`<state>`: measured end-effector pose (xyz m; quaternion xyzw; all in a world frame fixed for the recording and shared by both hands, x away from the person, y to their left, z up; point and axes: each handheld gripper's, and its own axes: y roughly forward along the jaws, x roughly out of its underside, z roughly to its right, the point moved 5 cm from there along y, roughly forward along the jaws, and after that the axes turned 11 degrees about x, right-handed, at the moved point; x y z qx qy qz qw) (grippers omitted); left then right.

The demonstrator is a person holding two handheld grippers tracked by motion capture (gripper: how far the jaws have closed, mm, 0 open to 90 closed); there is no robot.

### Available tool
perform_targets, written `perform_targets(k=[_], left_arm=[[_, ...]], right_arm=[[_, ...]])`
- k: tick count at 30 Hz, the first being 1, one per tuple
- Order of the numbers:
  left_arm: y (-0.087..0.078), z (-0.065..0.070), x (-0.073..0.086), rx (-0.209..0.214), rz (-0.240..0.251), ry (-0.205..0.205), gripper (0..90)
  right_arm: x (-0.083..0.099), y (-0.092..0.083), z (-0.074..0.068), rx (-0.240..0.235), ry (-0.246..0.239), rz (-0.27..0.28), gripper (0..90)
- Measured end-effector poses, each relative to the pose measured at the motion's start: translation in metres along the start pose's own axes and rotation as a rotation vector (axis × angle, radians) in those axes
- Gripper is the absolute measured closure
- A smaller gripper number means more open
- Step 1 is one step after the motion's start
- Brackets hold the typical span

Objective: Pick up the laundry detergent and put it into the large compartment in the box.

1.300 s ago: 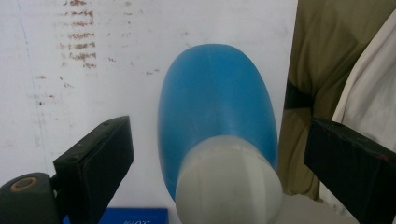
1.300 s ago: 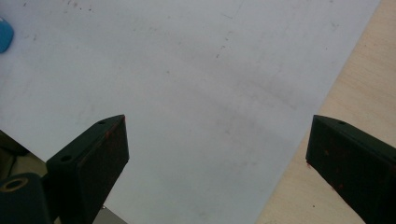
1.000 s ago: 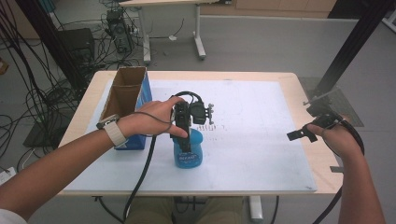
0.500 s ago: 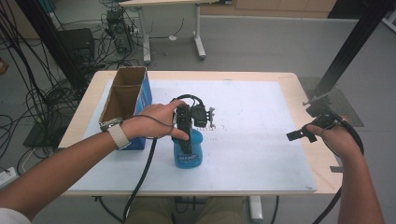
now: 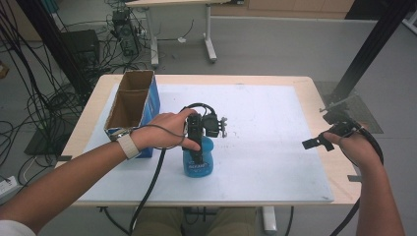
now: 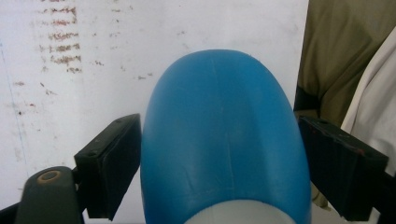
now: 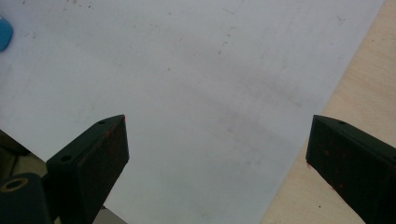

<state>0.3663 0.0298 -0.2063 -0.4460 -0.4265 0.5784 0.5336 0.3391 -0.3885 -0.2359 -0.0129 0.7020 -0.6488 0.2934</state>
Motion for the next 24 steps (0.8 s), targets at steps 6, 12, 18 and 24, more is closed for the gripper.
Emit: perform_targets(k=[6, 12, 18, 24], left_arm=[[0.0006, 0.0019, -0.0016, -0.014, -0.009, -0.004, 19.3], [0.0009, 0.0033, -0.0027, -0.024, -0.017, -0.008, 19.4], [0.0008, 0.0026, -0.0028, -0.02, -0.016, -0.013, 19.4], [0.0001, 0.0007, -0.0024, -0.007, -0.011, -0.022, 19.6]], right_arm=[[0.0003, 0.0001, 0.0001, -0.001, -0.001, 0.003, 5.7], [0.0005, -0.0009, 0.0003, 0.001, -0.002, 0.003, 5.7], [0.0016, -0.0015, 0.0001, 0.005, -0.003, 0.006, 5.8], [0.0017, -0.0027, -0.0002, 0.006, -0.004, 0.008, 5.9]])
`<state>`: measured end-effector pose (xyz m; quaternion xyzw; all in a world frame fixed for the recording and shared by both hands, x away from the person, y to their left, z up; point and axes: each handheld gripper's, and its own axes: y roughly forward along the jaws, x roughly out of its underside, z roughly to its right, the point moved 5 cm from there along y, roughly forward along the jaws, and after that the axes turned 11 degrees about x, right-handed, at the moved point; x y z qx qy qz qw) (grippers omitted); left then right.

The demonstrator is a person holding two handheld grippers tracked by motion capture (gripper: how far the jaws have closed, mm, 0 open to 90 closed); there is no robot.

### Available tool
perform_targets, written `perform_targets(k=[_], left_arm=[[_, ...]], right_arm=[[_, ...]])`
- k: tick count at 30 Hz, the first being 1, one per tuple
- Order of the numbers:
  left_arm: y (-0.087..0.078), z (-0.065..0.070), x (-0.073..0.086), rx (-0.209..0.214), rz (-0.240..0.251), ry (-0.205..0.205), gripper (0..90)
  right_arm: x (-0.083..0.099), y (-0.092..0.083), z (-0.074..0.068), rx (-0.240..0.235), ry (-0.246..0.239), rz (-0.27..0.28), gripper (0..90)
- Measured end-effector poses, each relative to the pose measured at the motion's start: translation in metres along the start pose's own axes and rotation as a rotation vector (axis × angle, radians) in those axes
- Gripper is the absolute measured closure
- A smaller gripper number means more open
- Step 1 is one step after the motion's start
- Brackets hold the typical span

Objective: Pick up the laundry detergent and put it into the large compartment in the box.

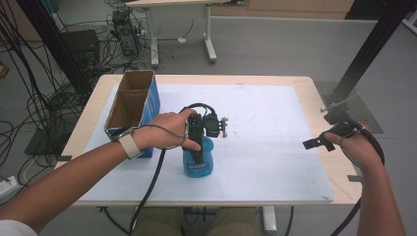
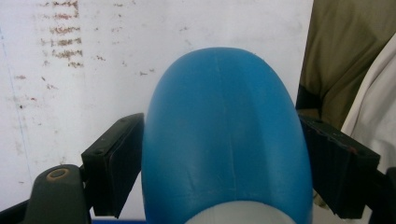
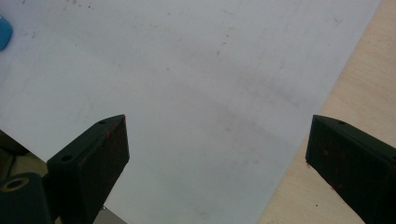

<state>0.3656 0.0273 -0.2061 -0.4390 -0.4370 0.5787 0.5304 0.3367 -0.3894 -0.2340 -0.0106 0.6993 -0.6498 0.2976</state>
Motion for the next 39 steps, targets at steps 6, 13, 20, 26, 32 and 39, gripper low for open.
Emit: perform_targets(k=[6, 13, 20, 26, 32, 39], left_arm=[[-0.0011, -0.0004, 0.0008, 0.003, 0.007, 0.002, 21.1], [-0.001, -0.0004, 0.0012, 0.001, 0.003, -0.001, 26.9], [-0.0006, -0.0006, 0.0008, -0.001, -0.001, 0.0, 32.3], [-0.0001, 0.0, 0.0008, -0.005, 0.002, 0.003, 35.7], [-0.0002, 0.0002, 0.0001, -0.011, -0.002, -0.001, 37.6], [0.0005, 0.0023, 0.0, -0.02, -0.002, -0.001, 38.0]], right_arm=[[0.0006, -0.0005, 0.0003, 0.001, 0.0, 0.0, 5.9], [0.0012, 0.0013, 0.0007, -0.002, 0.002, -0.002, 5.9], [0.0004, 0.0007, 0.0006, -0.001, 0.001, 0.001, 5.9], [0.0011, 0.0013, 0.0009, -0.001, 0.003, -0.002, 5.9], [0.0017, 0.0014, 0.0008, -0.002, 0.004, 0.0, 5.9], [0.0016, 0.0008, 0.0002, 0.0, 0.001, 0.0, 5.9]])
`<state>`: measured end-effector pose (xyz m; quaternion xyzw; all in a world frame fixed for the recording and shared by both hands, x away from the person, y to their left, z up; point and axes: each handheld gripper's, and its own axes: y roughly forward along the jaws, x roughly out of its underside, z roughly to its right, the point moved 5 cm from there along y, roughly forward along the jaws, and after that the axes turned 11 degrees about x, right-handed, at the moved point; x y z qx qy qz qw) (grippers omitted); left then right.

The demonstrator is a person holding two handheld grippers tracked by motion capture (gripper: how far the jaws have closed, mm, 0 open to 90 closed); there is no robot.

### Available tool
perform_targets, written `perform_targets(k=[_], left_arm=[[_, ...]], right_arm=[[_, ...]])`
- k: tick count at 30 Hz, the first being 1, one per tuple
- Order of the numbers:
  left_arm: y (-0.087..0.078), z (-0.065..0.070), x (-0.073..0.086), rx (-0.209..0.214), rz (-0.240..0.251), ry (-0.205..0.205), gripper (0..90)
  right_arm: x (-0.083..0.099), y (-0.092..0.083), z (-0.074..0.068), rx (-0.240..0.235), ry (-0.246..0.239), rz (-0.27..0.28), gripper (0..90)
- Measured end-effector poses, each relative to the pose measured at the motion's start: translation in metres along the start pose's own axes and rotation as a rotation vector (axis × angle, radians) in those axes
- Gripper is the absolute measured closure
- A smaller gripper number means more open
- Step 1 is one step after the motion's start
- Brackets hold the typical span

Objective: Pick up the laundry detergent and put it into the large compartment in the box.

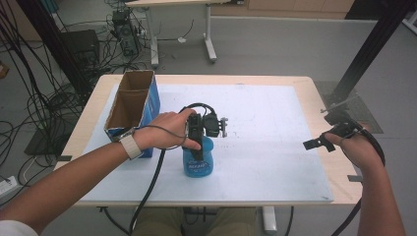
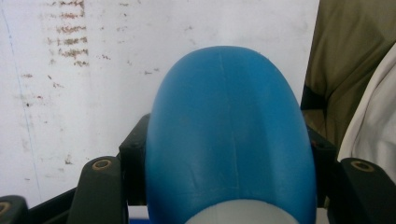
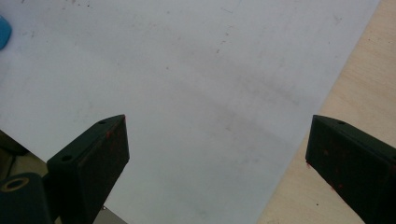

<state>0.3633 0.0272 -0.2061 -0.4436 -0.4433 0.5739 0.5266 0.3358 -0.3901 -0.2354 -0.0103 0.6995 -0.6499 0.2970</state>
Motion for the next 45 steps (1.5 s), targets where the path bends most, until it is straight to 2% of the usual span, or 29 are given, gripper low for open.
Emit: perform_targets(k=[10, 45], left_arm=[[-0.0004, -0.0008, 0.0011, 0.004, 0.006, -0.012, 38.1], [0.0004, 0.0017, -0.0008, -0.004, -0.003, -0.007, 38.1]], right_arm=[[-0.0002, -0.0002, -0.0002, 0.0, 0.0, 0.0, 5.9], [-0.0004, -0.0008, -0.0003, -0.004, 0.005, -0.001, 6.4]])
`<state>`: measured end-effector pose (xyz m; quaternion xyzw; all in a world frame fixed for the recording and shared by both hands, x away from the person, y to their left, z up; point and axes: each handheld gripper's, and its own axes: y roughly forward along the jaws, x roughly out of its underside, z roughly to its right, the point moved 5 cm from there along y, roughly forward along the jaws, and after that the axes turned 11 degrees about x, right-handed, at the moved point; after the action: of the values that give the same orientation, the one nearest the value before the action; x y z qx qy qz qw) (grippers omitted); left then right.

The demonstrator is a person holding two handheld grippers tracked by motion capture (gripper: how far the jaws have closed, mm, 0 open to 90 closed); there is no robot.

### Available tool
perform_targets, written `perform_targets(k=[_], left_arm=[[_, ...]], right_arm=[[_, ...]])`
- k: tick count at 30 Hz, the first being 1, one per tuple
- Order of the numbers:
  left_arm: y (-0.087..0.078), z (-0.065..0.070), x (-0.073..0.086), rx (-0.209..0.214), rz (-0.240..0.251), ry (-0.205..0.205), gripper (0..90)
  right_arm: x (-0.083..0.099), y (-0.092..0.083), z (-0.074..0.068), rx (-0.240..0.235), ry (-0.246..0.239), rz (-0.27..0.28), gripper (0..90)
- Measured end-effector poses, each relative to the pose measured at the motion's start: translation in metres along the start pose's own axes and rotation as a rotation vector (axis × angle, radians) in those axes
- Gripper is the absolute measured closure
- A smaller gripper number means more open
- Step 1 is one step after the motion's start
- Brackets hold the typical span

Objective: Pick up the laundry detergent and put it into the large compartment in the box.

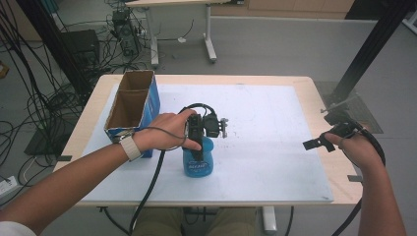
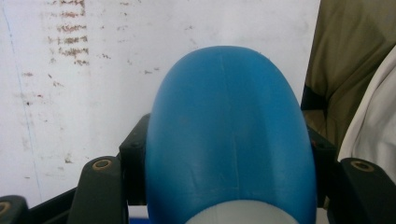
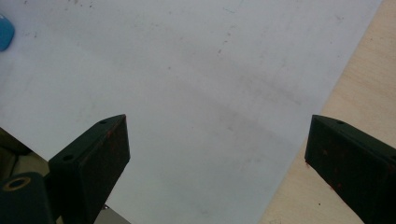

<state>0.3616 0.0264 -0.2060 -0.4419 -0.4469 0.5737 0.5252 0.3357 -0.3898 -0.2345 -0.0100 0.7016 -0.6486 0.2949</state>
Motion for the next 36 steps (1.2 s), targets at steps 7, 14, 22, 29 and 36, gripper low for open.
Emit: perform_targets(k=[7, 14, 22, 29, 36], left_arm=[[0.0004, 0.0, 0.0005, -0.001, 0.004, 0.0, 38.0], [0.0002, -0.0004, 0.0006, 0.001, 0.003, 0.002, 38.0], [0.0001, -0.0004, 0.0007, 0.001, 0.004, 0.0, 38.0], [0.0001, -0.0007, 0.0009, 0.001, 0.006, 0.0, 38.0], [-0.0002, -0.0009, 0.001, 0.002, 0.006, 0.0, 38.0]], right_arm=[[-0.0011, 0.0015, -0.0012, 0.002, -0.008, 0.002, 6.4], [-0.0024, -0.0006, -0.0018, 0.007, -0.01, 0.005, 6.4], [-0.0024, -0.0017, -0.0019, 0.007, -0.01, 0.004, 6.4], [-0.002, -0.0021, -0.0016, 0.006, -0.011, 0.004, 6.4], [-0.0029, -0.0013, -0.002, 0.004, -0.012, 0.002, 6.4]])
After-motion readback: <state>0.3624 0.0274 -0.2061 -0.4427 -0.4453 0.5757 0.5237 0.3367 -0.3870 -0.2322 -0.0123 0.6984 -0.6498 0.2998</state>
